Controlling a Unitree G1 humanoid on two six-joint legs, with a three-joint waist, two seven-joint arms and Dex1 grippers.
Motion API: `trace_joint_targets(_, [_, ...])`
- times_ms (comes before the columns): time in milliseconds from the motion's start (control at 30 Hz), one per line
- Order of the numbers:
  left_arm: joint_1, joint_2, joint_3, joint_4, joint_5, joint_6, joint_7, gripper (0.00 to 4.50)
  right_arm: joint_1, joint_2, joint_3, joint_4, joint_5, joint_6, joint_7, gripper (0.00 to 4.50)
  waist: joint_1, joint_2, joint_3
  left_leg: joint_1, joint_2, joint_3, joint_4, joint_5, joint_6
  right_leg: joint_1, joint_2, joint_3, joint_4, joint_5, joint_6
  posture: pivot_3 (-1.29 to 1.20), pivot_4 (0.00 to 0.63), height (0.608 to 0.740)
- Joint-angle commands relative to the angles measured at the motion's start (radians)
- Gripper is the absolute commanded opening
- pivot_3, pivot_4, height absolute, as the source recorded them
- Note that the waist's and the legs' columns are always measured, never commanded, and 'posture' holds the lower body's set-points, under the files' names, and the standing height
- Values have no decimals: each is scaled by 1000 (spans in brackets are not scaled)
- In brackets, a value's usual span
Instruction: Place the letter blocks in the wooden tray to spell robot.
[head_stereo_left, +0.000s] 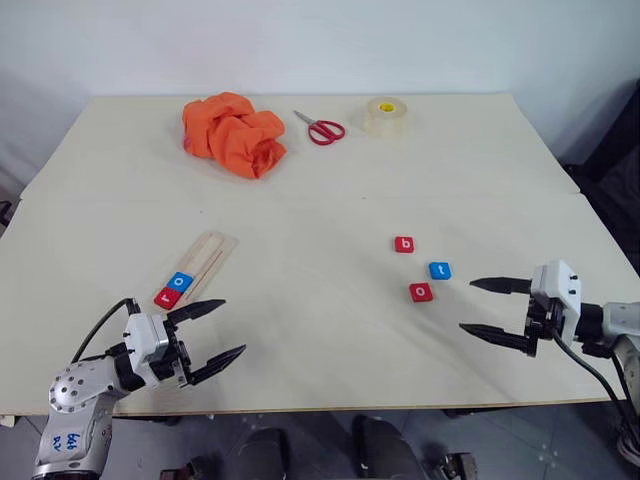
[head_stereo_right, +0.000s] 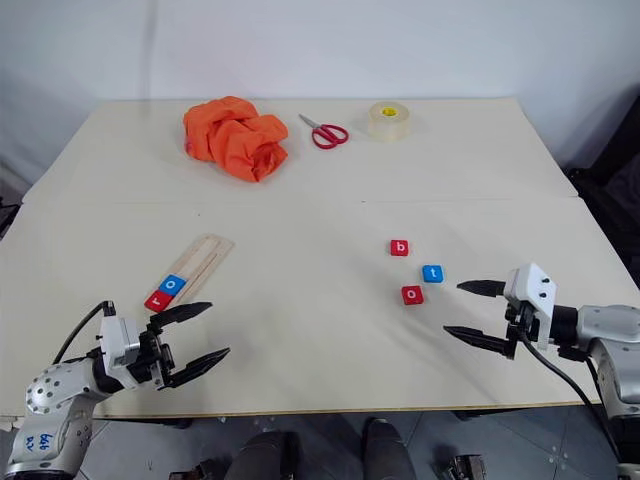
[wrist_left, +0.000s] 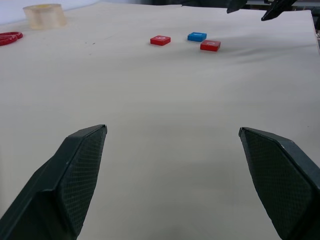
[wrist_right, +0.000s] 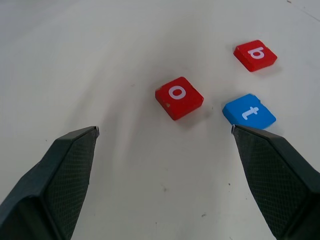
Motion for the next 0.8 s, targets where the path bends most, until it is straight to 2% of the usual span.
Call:
trace_joint_targets(33, [-8, -5, 16, -18, -16, -9, 14, 4500, -20, 5, -7, -9, 6, -10, -8, 4463, 0, 0, 0, 0, 0, 0, 0, 0, 0, 0, 0, 0, 0, 0, 0, 0, 150, 740])
trace_joint_targets(233, [8, -8, 23, -72, -21, 43, 82, 4500, -51, 7, 9, -7, 10, 3, -12, 4463, 0, 0, 0, 0, 0, 0, 1, 0, 0, 0, 0, 0, 0, 3, 6, 0, 150, 740])
trace_joint_targets(533, [261, 15, 148, -214, -66, 132, 118, 4500, -113, 32, 30, -3, 20, 45, -23, 4463, -4, 0, 0, 0, 1, 0, 0, -1, -1, 0, 0, 1, -1, 3, 5, 0, 150, 740])
trace_joint_targets(567, [278, 14, 160, -221, -71, 136, 116, 4500, -120, 35, 31, -1, 18, 53, -30, 4463, -3, 0, 0, 0, 1, -1, 0, -1, -1, 0, 0, 1, -1, 0, 1, 0, 150, 740])
trace_joint_targets(600, [300, 15, 174, -231, -77, 145, 118, 4500, -127, 35, 35, 1, 23, 67, -27, 4463, -3, 0, 0, 0, 1, -1, 0, -1, -1, 0, -1, 2, 0, -5, -10, 0, 150, 740])
trace_joint_targets(800, [387, 5, 252, -252, -87, 161, 132, 4500, -164, 35, 70, 34, 20, 62, 29, 4463, -1, 0, 0, 0, 0, -1, 1, -1, 0, 0, -1, 1, 0, -6, -11, 0, 150, 740])
